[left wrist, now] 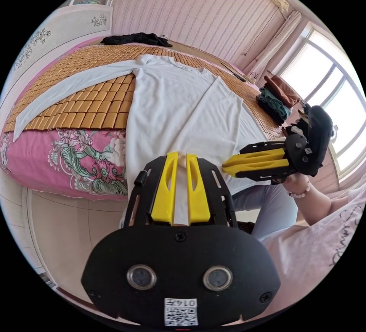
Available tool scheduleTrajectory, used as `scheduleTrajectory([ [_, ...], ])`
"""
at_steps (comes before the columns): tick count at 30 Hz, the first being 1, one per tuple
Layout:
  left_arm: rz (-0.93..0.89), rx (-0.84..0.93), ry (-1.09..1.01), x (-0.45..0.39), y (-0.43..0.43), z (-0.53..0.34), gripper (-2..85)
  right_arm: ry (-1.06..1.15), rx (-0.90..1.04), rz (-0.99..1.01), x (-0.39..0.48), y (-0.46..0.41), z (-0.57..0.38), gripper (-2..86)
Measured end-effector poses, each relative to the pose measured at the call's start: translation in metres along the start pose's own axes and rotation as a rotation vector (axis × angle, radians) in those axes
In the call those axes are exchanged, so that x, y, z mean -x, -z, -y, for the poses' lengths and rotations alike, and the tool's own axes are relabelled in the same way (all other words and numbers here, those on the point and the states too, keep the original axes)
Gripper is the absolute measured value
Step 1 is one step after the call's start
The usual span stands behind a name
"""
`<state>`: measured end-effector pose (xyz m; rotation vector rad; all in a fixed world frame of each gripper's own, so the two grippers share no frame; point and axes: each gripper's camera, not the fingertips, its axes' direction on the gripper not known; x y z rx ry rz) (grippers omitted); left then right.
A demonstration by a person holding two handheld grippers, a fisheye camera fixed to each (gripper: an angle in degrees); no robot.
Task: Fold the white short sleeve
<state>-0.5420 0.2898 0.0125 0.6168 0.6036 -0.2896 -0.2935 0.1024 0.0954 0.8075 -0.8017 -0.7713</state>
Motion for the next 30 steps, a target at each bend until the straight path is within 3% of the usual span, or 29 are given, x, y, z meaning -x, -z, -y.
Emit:
scheduleTrajectory([
  [6, -0.039, -0.181, 0.041, 0.034, 0.061, 0.008, 5.2, 0.039, 0.025, -0.002, 0.012, -0.015, 0.000, 3.8],
  [10, 0.116, -0.355, 0.213, 0.115, 0.132, 0.001, 6.4, 0.099, -0.011, 0.019, 0.011, -0.008, 0.029, 4.6],
  [14, 0.296, -0.376, 0.343, 0.210, 0.181, 0.016, 7.6, 0.171, -0.097, -0.007, 0.009, -0.008, 0.079, 5.9],
  [20, 0.423, -0.409, 0.499, 0.318, 0.213, 0.058, 8.9, 0.333, -0.103, 0.047, 0.012, -0.052, 0.199, 7.0],
  [27, 0.468, -0.309, 0.570, 0.385, 0.190, 0.105, 10.0, 0.369, -0.098, 0.163, 0.018, -0.103, 0.318, 7.5],
  [30, 0.486, -0.349, 0.536, 0.382, 0.187, 0.107, 4.0, 0.351, -0.095, 0.177, 0.019, -0.124, 0.356, 7.1],
])
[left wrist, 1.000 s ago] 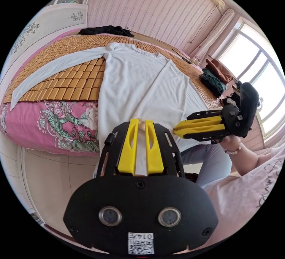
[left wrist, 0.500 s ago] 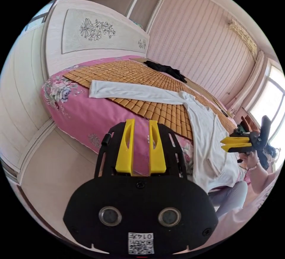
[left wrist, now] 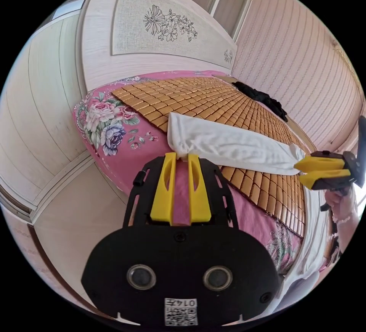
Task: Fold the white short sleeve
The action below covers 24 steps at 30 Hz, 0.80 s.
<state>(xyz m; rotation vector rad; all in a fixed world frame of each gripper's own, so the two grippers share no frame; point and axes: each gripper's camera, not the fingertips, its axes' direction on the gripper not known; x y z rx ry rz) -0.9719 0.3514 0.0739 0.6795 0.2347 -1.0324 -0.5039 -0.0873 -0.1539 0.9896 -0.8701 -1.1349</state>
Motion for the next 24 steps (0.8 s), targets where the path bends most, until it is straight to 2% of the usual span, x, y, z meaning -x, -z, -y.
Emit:
scheduleTrajectory([
  [4, -0.018, -0.101, -0.026, -0.001, 0.005, -0.019, 0.0, -0.010, -0.003, 0.010, -0.013, -0.038, 0.058, 7.2],
  [12, 0.024, -0.184, -0.094, -0.010, 0.018, -0.045, -0.8, -0.074, 0.022, -0.007, -0.018, -0.123, 0.146, 12.0],
  [15, 0.069, -0.236, -0.110, -0.018, 0.023, -0.063, -0.8, -0.079, 0.104, -0.062, -0.026, -0.144, 0.155, 9.1],
  [17, 0.127, -0.272, -0.079, -0.028, 0.028, -0.076, -0.9, -0.106, 0.110, -0.050, -0.035, -0.136, 0.147, 2.6],
  [19, 0.133, -0.275, -0.052, -0.033, 0.037, -0.085, -0.9, -0.180, 0.042, 0.027, -0.053, -0.104, 0.121, 1.3],
  [21, 0.032, -0.276, -0.042, -0.038, 0.056, -0.095, -0.9, -0.202, -0.064, 0.111, -0.063, -0.063, 0.093, 0.8],
  [24, -0.115, -0.397, -0.117, -0.072, 0.116, -0.119, -0.9, -0.176, -0.190, 0.136, -0.072, 0.022, 0.036, 0.5],
])
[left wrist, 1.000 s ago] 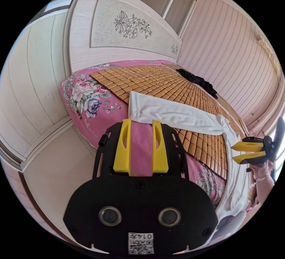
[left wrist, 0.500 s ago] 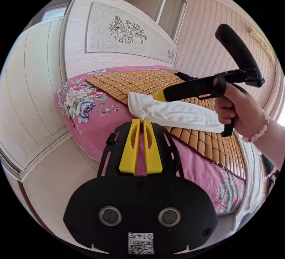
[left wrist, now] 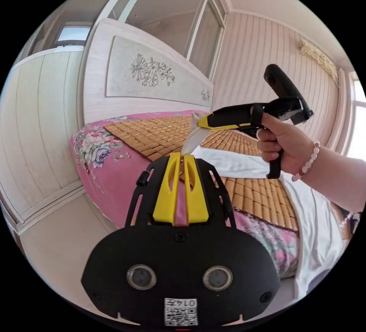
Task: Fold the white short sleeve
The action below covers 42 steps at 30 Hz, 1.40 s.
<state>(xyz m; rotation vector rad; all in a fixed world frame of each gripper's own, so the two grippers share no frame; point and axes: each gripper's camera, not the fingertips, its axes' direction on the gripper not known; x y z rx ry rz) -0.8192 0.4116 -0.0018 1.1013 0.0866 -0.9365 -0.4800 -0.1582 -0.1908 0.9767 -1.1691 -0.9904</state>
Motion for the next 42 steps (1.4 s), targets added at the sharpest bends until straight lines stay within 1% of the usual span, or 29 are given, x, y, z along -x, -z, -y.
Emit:
scheduleTrajectory([
  [1, -0.088, -0.025, -0.019, -0.023, 0.021, 0.005, -1.0, 0.017, -0.056, 0.012, -0.002, 0.044, -0.019, 0.5],
  [2, -0.201, -0.048, -0.044, -0.050, 0.041, 0.009, -1.0, 0.019, -0.081, 0.012, -0.004, 0.068, -0.030, 0.5],
  [3, -0.261, -0.056, -0.055, -0.064, 0.049, 0.011, -1.0, 0.015, -0.121, 0.017, -0.007, 0.116, -0.052, 0.5],
  [4, -0.383, -0.066, -0.072, -0.095, 0.066, 0.013, -1.0, 0.016, -0.184, -0.006, -0.006, 0.167, -0.079, 0.6],
  [5, -0.494, -0.072, -0.104, -0.131, 0.082, 0.011, -1.0, 0.014, -0.213, -0.025, -0.004, 0.192, -0.094, 0.6],
  [6, -0.539, -0.070, -0.124, -0.150, 0.088, 0.009, -1.0, 0.005, -0.259, -0.060, 0.001, 0.239, -0.125, 0.6],
  [7, -0.620, -0.060, -0.163, -0.188, 0.101, 0.001, -1.0, -0.009, -0.295, -0.107, 0.008, 0.282, -0.159, 0.6],
  [8, -0.691, -0.053, -0.193, -0.223, 0.112, -0.009, -1.0, -0.021, -0.312, -0.134, 0.011, 0.302, -0.176, 0.6],
  [10, -0.794, -0.039, -0.222, -0.267, 0.127, -0.027, -1.0, -0.079, -0.371, -0.237, 0.022, 0.372, -0.244, 0.7],
  [13, -0.892, -0.011, -0.268, -0.323, 0.148, -0.051, -1.0, -0.171, -0.424, -0.280, 0.028, 0.437, -0.311, 0.7],
  [14, -0.927, 0.000, -0.280, -0.341, 0.156, -0.059, -1.0, -0.185, -0.439, -0.288, 0.030, 0.446, -0.322, 0.7],
  [18, -0.955, 0.009, -0.380, -0.386, 0.183, -0.092, -1.0, -0.256, -0.528, -0.338, 0.040, 0.487, -0.387, 0.8],
  [23, -0.969, 0.083, -0.464, -0.426, 0.192, -0.148, -0.9, -0.327, -0.571, -0.311, 0.032, 0.509, -0.435, 0.8],
  [27, -0.972, 0.158, -0.524, -0.444, 0.183, -0.190, -0.9, -0.435, -0.541, -0.277, 0.014, 0.509, -0.481, 0.9],
  [29, -1.033, 0.246, -0.537, -0.447, 0.173, -0.218, -0.9, -0.519, -0.518, -0.292, 0.006, 0.507, -0.507, 0.9],
  [31, -1.083, 0.323, -0.551, -0.445, 0.164, -0.240, -0.8, -0.663, -0.462, -0.319, -0.003, 0.500, -0.551, 1.0],
  [34, -1.109, 0.453, -0.568, -0.432, 0.143, -0.273, -0.7, -0.812, -0.388, -0.263, -0.010, 0.486, -0.602, 1.1],
  [36, -1.052, 0.488, -0.611, -0.419, 0.130, -0.281, -0.5, -0.845, -0.351, -0.212, -0.009, 0.480, -0.620, 1.0],
  [38, -0.907, 0.463, -0.652, -0.396, 0.106, -0.274, -0.2, -0.857, -0.302, -0.207, -0.005, 0.476, -0.626, 1.0],
  [39, -0.866, 0.447, -0.659, -0.389, 0.099, -0.271, 0.0, -0.853, -0.257, -0.215, -0.004, 0.475, -0.624, 1.1],
  [40, -0.779, 0.414, -0.676, -0.377, 0.082, -0.265, 0.3, -0.846, -0.213, -0.234, -0.004, 0.475, -0.620, 1.2],
  [41, -0.693, 0.397, -0.694, -0.367, 0.061, -0.259, 0.9, -0.841, -0.197, -0.247, -0.004, 0.476, -0.617, 1.3],
  [42, -0.656, 0.394, -0.709, -0.364, 0.050, -0.257, 1.2, -0.824, -0.180, -0.280, -0.007, 0.478, -0.608, 1.6],
])
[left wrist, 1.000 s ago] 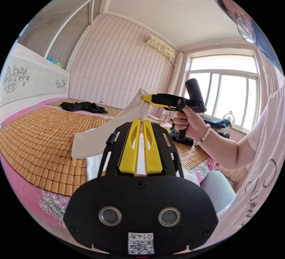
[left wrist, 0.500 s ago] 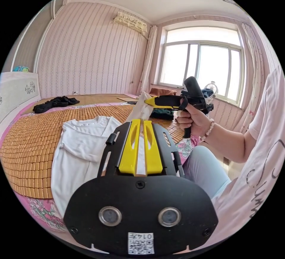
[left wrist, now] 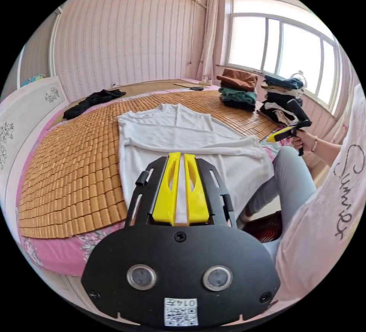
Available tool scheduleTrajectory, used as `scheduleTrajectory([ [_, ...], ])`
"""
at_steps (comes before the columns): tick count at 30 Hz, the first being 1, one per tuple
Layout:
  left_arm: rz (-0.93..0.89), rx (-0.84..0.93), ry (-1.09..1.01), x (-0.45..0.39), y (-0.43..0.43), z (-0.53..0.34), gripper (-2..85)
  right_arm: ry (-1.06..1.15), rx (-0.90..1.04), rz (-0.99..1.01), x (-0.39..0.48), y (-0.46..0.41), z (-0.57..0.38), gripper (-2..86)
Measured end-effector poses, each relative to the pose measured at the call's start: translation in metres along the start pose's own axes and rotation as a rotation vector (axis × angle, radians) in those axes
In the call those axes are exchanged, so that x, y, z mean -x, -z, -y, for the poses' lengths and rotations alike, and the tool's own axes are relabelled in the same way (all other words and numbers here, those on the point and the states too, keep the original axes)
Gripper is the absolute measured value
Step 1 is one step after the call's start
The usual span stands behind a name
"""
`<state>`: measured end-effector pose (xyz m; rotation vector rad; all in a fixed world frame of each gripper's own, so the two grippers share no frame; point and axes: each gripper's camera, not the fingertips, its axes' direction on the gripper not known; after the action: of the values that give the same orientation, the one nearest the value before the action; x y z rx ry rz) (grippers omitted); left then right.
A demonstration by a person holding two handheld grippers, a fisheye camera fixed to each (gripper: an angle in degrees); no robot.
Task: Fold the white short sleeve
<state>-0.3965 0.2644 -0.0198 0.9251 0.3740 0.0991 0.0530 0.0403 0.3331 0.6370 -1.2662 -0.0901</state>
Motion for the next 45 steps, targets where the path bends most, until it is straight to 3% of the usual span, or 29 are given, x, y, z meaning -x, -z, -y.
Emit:
scheduleTrajectory([
  [5, 0.143, 0.135, 0.018, 0.073, -0.083, 0.025, 4.9, 0.159, -0.051, 0.037, 0.025, -0.019, 0.083, 3.7],
  [12, 0.170, 0.272, -0.036, 0.115, -0.188, 0.058, 6.0, 0.505, 0.009, 0.020, 0.109, -0.142, 0.295, 8.5],
  [15, 0.180, 0.371, -0.043, 0.136, -0.223, 0.060, 5.5, 0.529, 0.068, 0.025, 0.131, -0.211, 0.376, 9.5],
  [19, 0.097, 0.357, -0.032, 0.160, -0.242, 0.050, 3.6, 0.449, 0.059, -0.125, 0.148, -0.279, 0.449, 10.2],
  [21, 0.048, 0.335, 0.004, 0.174, -0.245, 0.044, 2.2, 0.385, 0.151, -0.092, 0.146, -0.302, 0.470, 6.7],
  [23, 0.003, 0.316, 0.032, 0.192, -0.244, 0.038, 0.4, 0.373, 0.180, -0.082, 0.149, -0.311, 0.478, 1.8],
  [27, 0.009, 0.265, 0.048, 0.211, -0.232, 0.029, -0.5, 0.499, 0.138, -0.136, 0.181, -0.300, 0.473, 0.0],
  [34, 0.063, 0.213, 0.178, 0.264, -0.209, 0.008, -0.6, 0.533, 0.114, -0.109, 0.222, -0.304, 0.500, 0.0],
  [40, 0.056, 0.289, 0.268, 0.298, -0.222, -0.013, 1.8, 0.482, 0.268, -0.222, 0.228, -0.355, 0.503, 3.2],
  [45, 0.139, 0.220, 0.235, 0.292, -0.174, -0.022, 3.6, 0.455, 0.087, -0.133, 0.203, -0.242, 0.465, 5.8],
])
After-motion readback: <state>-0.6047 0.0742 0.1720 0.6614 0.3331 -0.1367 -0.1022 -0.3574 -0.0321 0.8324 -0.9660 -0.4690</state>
